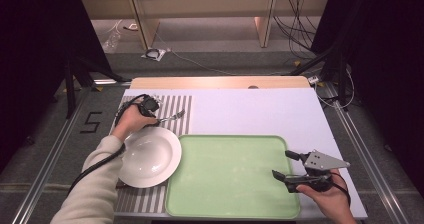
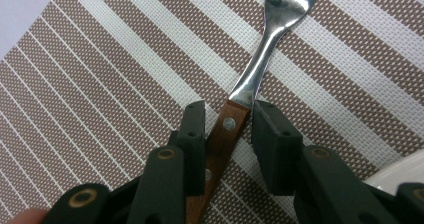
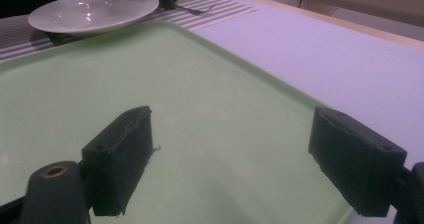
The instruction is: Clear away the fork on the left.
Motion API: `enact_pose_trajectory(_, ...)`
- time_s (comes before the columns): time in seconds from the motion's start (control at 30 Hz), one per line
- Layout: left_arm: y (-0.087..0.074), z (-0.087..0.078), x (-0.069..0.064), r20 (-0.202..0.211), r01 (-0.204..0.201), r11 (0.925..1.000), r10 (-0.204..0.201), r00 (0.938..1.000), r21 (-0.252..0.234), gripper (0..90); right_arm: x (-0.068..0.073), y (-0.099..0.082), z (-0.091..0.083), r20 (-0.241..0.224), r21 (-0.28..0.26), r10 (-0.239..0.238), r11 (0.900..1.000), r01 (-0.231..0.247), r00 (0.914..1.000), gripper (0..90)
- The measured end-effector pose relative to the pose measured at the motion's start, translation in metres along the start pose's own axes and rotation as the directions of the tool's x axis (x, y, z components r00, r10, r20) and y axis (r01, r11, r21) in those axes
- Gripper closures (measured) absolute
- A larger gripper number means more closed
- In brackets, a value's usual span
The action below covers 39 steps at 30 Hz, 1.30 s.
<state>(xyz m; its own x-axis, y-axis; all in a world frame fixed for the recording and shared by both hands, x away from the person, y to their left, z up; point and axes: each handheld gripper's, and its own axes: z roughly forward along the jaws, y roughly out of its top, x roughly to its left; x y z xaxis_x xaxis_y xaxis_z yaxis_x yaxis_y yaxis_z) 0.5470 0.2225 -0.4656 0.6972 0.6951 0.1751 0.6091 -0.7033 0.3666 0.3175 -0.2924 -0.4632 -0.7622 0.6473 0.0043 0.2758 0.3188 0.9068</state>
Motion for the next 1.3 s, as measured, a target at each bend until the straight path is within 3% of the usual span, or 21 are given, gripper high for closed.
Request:
enact_pose_trajectory(0.17,0.002,0.001,0.002,0.013,0.041,0.9991,-0.041,0.9991,0.013,68.4,0.0,0.0,0.0,-0.005,-0.009,-0.003,1.0,0.003,1.0,18.8)
enact_pose_trajectory(0.37,0.006,0.001,0.0,0.019,0.015,0.9989,-0.015,0.9997,0.044,75.4,0.0,0.0,0.0,-0.002,0.001,0.0,1.0,0.0,1.0,18.8)
enact_pose_trajectory(0.53,0.011,0.001,-0.005,-0.002,-0.008,0.997,0.008,1.0,0.077,77.0,0.0,-0.001,0.0,-0.003,0.005,0.001,1.0,-0.001,1.0,18.8)
enact_pose_trajectory(0.63,0.011,0.001,-0.006,-0.009,-0.008,0.9974,0.009,0.9999,0.072,77.2,0.0,-0.001,0.0,-0.003,-0.003,-0.001,1.0,0.001,1.0,18.8)
enact_pose_trajectory(0.8,0.008,0.001,-0.004,-0.006,0.025,0.998,-0.025,0.9997,0.058,77.4,0.0,-0.001,0.0,-0.002,0.001,-0.001,1.0,0.001,1.0,18.8)
enact_pose_trajectory(1.3,0.009,0.0,-0.007,-0.032,0.017,0.9989,-0.015,0.9994,0.044,77.5,0.0,0.0,0.0,0.003,0.003,-0.001,1.0,0.001,1.0,18.8)
